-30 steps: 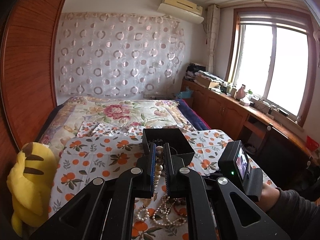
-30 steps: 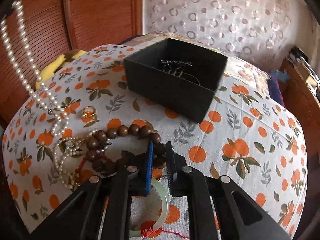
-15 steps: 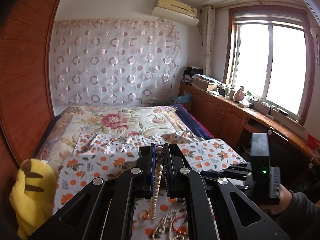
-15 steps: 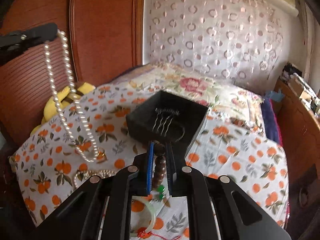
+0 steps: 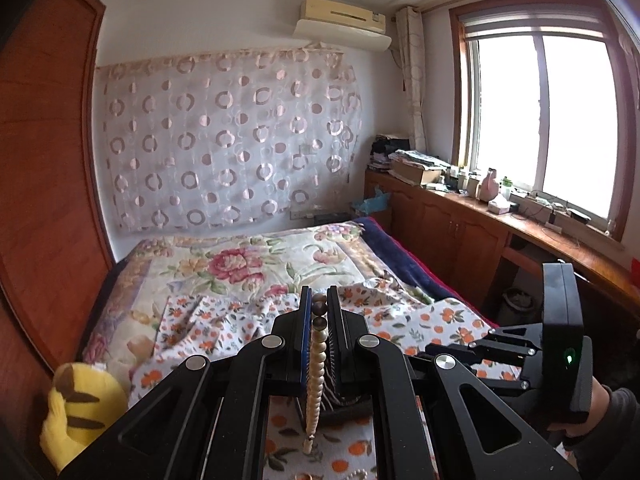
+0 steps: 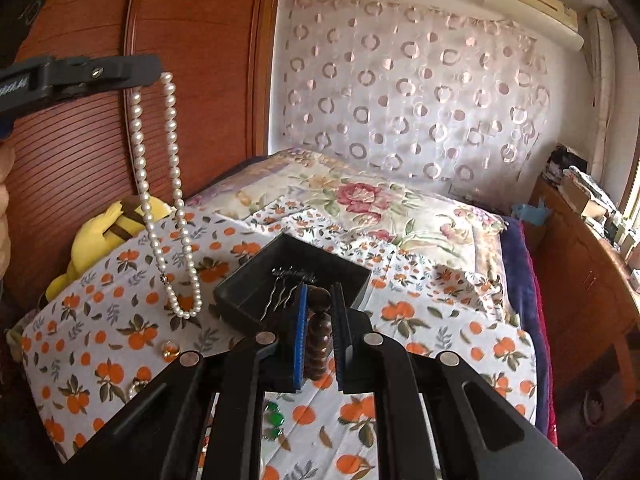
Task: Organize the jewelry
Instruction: 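Carry the dangling pearl necklace with the left gripper and lower it into the box, then open the left gripper to release the necklace and withdraw from the box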
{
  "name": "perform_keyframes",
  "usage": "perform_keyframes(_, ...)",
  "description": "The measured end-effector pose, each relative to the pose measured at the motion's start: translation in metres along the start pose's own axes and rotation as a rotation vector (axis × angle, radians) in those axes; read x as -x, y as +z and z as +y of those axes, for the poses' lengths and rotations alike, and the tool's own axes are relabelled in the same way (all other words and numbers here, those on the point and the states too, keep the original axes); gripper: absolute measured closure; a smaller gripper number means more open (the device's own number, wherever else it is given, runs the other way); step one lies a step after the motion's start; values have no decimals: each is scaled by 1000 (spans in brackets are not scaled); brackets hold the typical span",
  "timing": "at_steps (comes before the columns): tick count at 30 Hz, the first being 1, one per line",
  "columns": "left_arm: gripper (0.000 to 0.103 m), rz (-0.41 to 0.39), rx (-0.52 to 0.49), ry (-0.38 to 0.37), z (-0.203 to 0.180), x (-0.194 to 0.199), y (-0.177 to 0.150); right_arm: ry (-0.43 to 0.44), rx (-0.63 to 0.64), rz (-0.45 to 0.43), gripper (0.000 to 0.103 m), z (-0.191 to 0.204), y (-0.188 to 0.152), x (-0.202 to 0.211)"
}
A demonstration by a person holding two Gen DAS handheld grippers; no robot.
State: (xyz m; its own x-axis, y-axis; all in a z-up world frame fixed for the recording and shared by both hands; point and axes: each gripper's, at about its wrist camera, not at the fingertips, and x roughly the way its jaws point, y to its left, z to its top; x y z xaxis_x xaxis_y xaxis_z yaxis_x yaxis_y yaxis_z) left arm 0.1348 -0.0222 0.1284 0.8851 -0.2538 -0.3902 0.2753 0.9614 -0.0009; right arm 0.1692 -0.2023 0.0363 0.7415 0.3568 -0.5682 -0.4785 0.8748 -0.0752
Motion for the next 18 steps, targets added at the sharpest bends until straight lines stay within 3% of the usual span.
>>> perform_keyframes(10,96,-8,0,-15,-4,-22,21,-32,-6,-59,90,-8,28,7)
perform_keyframes(18,96,37,49,-41,10,-48,4,-5,-25,-35,90,-11,34,-21)
